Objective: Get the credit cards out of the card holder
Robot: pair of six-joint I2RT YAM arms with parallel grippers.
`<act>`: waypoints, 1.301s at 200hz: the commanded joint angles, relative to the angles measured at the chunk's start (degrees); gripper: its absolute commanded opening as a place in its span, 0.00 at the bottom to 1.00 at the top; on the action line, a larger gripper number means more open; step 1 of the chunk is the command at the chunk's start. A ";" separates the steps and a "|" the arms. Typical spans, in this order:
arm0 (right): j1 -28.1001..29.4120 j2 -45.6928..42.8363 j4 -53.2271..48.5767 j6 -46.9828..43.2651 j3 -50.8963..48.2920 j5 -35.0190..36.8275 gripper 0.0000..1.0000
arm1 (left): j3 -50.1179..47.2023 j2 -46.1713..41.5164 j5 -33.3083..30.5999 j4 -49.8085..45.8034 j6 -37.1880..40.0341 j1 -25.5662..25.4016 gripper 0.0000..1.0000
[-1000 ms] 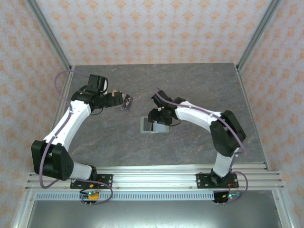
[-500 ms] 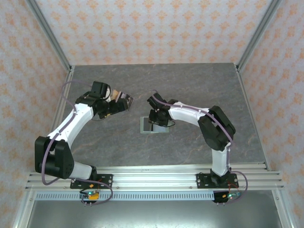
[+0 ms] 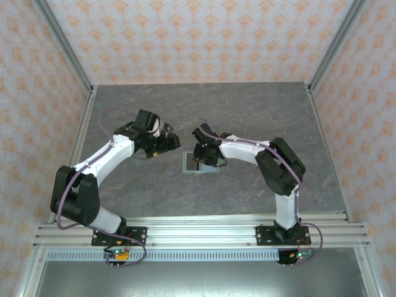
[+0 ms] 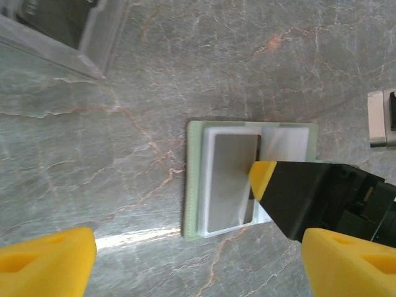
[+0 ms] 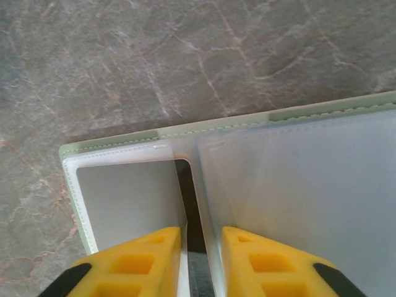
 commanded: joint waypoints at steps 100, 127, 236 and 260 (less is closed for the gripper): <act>-3.36 -0.79 10.49 -0.67 -7.44 -8.24 0.20 | 4.13 16.14 3.89 7.38 -7.97 -4.40 0.23; -3.90 -2.88 14.41 0.26 -9.96 -9.57 0.19 | 3.63 17.47 5.22 9.27 -7.60 -4.50 0.18; -4.59 -4.60 22.70 3.27 -16.22 -10.67 0.18 | 3.72 21.07 4.60 6.33 -4.94 -4.84 0.08; -4.60 -5.08 22.98 3.40 -16.43 -10.75 0.18 | 3.58 21.66 4.02 5.70 -4.28 -5.09 0.07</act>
